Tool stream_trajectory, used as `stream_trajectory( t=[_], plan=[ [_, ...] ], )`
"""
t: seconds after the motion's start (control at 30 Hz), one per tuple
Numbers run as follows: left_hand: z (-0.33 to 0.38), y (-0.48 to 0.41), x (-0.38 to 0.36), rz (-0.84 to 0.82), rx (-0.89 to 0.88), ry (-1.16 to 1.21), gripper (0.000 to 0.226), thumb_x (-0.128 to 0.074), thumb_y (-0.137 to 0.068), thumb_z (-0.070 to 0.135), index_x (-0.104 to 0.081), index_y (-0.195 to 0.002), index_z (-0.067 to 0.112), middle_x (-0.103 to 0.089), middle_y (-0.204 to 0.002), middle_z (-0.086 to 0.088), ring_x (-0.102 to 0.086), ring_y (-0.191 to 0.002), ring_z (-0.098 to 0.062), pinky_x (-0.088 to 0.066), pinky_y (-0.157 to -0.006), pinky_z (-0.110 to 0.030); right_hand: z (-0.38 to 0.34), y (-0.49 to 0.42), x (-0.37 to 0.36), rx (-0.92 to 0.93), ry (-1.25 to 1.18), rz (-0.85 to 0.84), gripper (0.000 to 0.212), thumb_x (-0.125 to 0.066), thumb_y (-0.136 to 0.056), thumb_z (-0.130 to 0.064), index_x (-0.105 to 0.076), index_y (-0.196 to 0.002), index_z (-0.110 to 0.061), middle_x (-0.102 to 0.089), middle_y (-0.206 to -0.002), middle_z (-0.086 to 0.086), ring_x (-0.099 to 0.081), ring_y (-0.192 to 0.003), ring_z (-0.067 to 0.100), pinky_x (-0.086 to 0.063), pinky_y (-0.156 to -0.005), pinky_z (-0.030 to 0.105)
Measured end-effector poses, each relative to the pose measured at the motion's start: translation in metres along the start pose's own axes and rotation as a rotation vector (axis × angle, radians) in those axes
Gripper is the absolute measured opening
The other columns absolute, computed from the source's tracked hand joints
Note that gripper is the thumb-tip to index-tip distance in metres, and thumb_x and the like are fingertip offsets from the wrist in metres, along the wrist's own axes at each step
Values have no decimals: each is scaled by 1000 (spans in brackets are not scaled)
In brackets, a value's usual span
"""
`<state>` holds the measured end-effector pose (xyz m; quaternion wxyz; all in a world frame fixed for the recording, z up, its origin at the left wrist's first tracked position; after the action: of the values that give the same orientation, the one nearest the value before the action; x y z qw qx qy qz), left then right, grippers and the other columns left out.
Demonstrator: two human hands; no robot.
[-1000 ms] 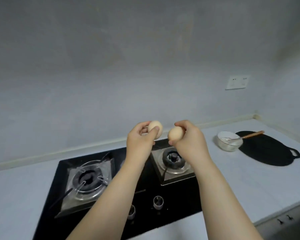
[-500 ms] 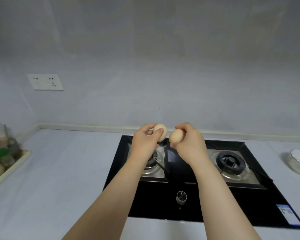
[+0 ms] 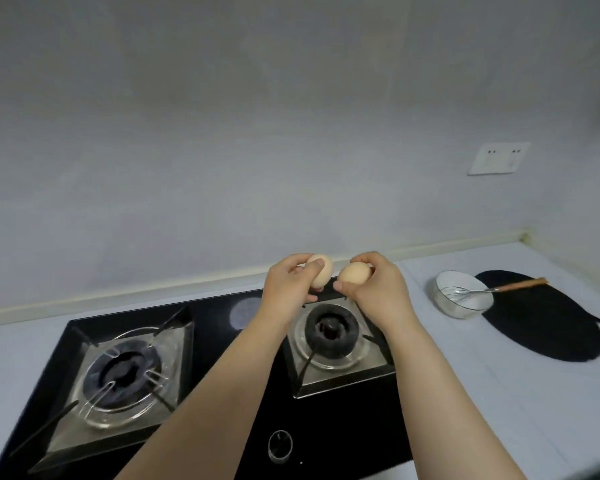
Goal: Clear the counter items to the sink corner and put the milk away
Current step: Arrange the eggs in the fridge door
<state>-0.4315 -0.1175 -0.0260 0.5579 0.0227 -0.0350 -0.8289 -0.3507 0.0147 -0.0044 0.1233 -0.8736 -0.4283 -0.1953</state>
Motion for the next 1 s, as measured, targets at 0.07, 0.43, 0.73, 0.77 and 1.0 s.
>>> stream_trajectory(
  t=[0.07,0.43,0.73,0.77,1.0],
  plan=[
    [-9,-19,-48,-65,27,8,9,-57,-91,22,-62,-99,20,-65,-92,-3,-63,-73,-12,-55,-65,-26,26,-22,33,-45,-22,43,41,-80,-70,-11,-59,-105,-18,-59,-96,-1,-57,-88,17,-47,-77,27],
    [-59,-63,-229,-394,134,-51,12,-59,-90,24,-61,-100,19,-64,-95,-2,-63,-75,-14,-54,-71,-29,155,-52,163,-384,-126,333,48,-77,-71,-6,-50,-110,-11,-55,-104,6,-57,-94,23,-52,-89,43],
    [-146,-77,-328,-443,293,-201,13,-60,-85,22,-58,-97,17,-60,-85,-1,-61,-68,-15,-52,-60,-24,280,-68,209,-586,-134,371,32,-68,-76,-3,-56,-104,-12,-57,-96,7,-57,-85,23,-50,-78,36],
    [-156,-80,-339,-437,307,-226,11,-61,-85,22,-58,-94,17,-60,-82,0,-61,-68,-16,-52,-61,-25,295,-74,216,-606,-122,363,33,-66,-77,-3,-56,-106,-12,-56,-96,6,-57,-86,23,-50,-78,36],
    [-211,-93,-379,-408,389,-326,15,-67,-82,21,-54,-74,22,-58,-77,3,-60,-72,-24,-54,-79,-38,364,-98,234,-660,-25,310,42,-63,-77,-4,-58,-118,-12,-57,-104,5,-57,-91,24,-47,-82,33]
  ],
)
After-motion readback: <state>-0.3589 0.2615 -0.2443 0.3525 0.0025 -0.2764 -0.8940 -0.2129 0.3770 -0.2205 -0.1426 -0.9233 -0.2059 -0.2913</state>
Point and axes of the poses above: each hand's wrist, its own y-axis away from the middle knuckle, its own x-axis out of the back of the hand, z = x × y, the point moved 9 cm from there along -y, towards the middle knuckle
